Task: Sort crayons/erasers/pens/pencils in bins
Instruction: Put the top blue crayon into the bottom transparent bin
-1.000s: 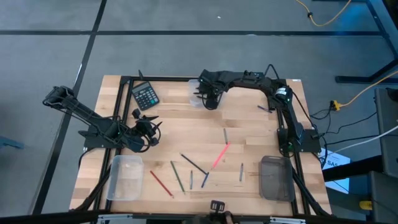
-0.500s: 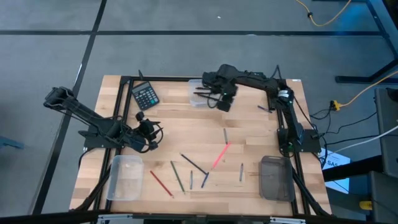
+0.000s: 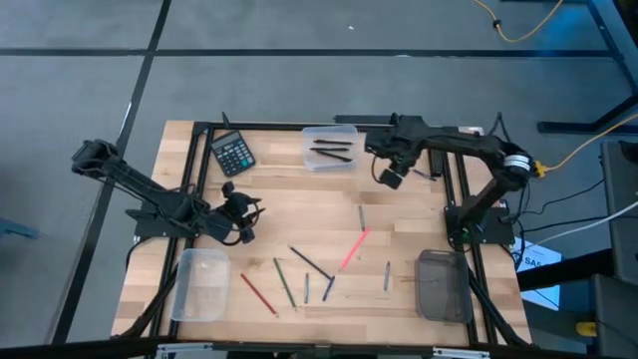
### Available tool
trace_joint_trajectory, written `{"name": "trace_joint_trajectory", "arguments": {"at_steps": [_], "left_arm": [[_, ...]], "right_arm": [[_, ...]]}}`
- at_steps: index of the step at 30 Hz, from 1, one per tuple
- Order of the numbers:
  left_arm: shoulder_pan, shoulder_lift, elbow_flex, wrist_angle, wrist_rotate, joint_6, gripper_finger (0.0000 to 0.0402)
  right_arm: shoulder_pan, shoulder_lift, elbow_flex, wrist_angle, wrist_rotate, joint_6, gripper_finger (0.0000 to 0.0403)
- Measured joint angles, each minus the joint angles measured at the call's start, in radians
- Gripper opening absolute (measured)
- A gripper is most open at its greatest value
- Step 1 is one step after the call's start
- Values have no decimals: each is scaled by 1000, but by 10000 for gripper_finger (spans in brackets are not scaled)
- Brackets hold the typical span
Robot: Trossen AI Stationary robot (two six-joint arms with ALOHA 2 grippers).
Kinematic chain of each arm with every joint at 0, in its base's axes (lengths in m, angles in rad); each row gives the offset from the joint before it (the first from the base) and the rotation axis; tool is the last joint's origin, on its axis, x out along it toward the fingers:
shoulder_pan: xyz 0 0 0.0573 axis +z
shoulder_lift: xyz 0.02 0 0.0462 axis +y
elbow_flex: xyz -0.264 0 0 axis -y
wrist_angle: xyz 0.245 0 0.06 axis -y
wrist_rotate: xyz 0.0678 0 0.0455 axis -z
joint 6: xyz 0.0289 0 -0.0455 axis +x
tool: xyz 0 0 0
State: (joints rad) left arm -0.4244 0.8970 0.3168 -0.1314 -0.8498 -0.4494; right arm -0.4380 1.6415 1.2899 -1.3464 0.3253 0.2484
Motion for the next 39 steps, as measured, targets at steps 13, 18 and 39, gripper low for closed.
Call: {"name": "trace_joint_trajectory", "arguments": {"at_steps": [13,18,39], "left_arm": [[77,0,0,21,30,18,133],[86,0,-1,21,30,39,133],[86,0,-1,20,30,40,133]], "right_arm": [[-200,56,-271,270,-109,-225,115],[-268,94,-302,284,-100,-253,115],[-359,173,-298,380,-99,-259,104]]}}
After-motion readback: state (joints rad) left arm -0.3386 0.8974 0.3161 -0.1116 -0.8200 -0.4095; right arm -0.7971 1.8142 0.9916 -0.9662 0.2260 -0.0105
